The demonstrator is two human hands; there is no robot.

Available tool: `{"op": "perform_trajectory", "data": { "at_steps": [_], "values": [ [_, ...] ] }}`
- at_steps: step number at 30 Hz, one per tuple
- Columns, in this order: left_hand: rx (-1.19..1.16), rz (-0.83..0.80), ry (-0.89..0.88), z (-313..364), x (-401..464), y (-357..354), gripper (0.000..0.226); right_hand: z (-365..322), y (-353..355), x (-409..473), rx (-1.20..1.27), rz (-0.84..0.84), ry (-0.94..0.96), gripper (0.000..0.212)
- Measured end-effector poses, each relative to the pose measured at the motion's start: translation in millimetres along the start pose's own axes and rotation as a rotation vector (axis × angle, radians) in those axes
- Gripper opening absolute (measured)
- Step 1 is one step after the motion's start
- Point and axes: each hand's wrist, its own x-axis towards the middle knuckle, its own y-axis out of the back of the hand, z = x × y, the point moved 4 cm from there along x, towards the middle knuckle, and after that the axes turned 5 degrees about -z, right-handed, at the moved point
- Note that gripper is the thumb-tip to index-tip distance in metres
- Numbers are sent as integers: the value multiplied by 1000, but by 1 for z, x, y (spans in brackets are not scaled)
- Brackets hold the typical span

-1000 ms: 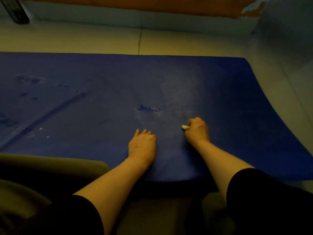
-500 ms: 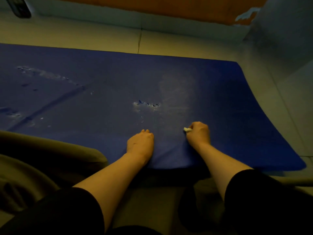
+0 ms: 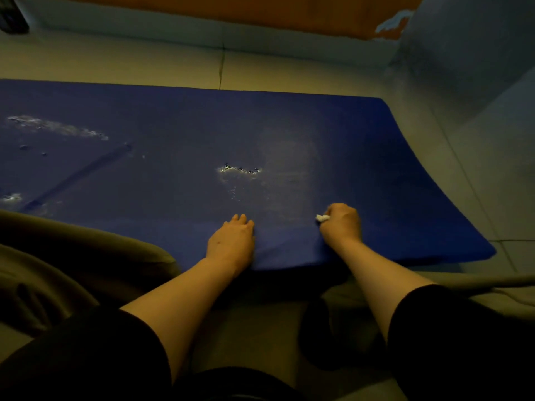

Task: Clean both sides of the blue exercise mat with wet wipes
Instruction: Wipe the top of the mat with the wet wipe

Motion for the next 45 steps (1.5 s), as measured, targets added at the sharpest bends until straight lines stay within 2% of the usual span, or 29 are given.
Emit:
{"op": "perform_trajectory", "data": {
  "at_steps": [6,8,12,14,22,29,31,36,39,41,45],
  "values": [
    [20,-144,-48,6,-11,-6,87,-67,-36,-49,30,-137,298,18],
    [13,-163,-76,5,-15,-7,95,-62,-33,-48,5,-129,312,18],
    [11,-153,-104,6,-22,-3,98,-12,-5,-28,-1,-17,91,26],
    [3,-131,-107,6,-23,-2,98,-4,2,-28,-28,6,48,27],
    [-6,-122,-125,8,-28,-6,98,-67,-28,-79,-13,-161,338,20],
    [12,-123,-139,10,-31,-4,96,11,16,-56,-10,3,-19,28],
    [10,-117,-142,11,-30,-4,96,1,11,-64,-19,-14,7,27],
    [14,-119,-114,12,-26,-9,97,-55,-25,-95,25,-124,240,20],
    [19,-134,-121,16,-25,-7,94,-48,-21,-93,15,-140,266,19],
    [17,-145,-145,18,-27,-5,89,-18,-6,-84,1,-80,173,23],
    [-33,-122,-147,19,-32,0,72,52,29,-67,7,95,-128,30]
  ]
}}
